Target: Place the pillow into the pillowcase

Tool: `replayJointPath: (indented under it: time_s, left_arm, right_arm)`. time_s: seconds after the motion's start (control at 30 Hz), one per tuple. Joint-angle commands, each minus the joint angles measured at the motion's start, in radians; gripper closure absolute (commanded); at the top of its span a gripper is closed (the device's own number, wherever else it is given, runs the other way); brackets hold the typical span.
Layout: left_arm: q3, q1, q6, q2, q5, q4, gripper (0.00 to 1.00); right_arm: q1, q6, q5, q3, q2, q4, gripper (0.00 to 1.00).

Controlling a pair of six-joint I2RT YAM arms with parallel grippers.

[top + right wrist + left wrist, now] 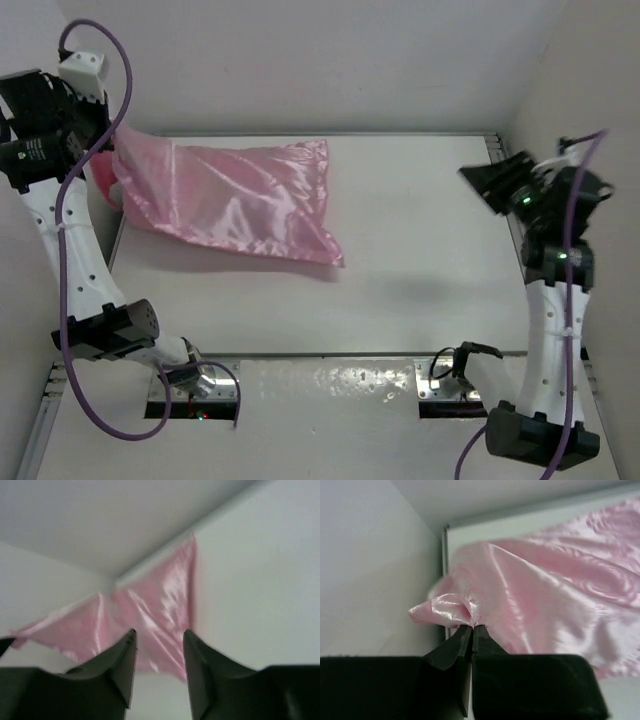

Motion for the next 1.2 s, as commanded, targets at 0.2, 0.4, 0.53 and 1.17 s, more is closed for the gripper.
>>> replayJointPath:
  time_s: [0.2, 0.4, 0.53, 1.17]
  left_arm:
    - [-0.330, 0.136, 0.086, -0.085, -0.060, -0.091, 1.00]
    - [-0.343, 0.204, 0.109, -0.126, -0.051, -0.132, 1.00]
    - [-0.337, 0.229, 0.115, -0.132, -0.054, -0.134, 1.00]
    - [-0.341, 0.264, 0.123, -0.112, -0.062, -0.082, 1.00]
  right_arm:
    - [0.563, 0.017, 0.198, -0.607, 0.264, 0.286, 0.26]
    - [0.767, -0.015, 0.129, -0.487, 0.490, 0.429, 0.09]
    - [0.858, -0.058, 0.172, -0.518, 0.579, 0.504, 0.01]
    - [0.819, 0.133, 0.360, -0.510, 0.706, 0.700, 1.00]
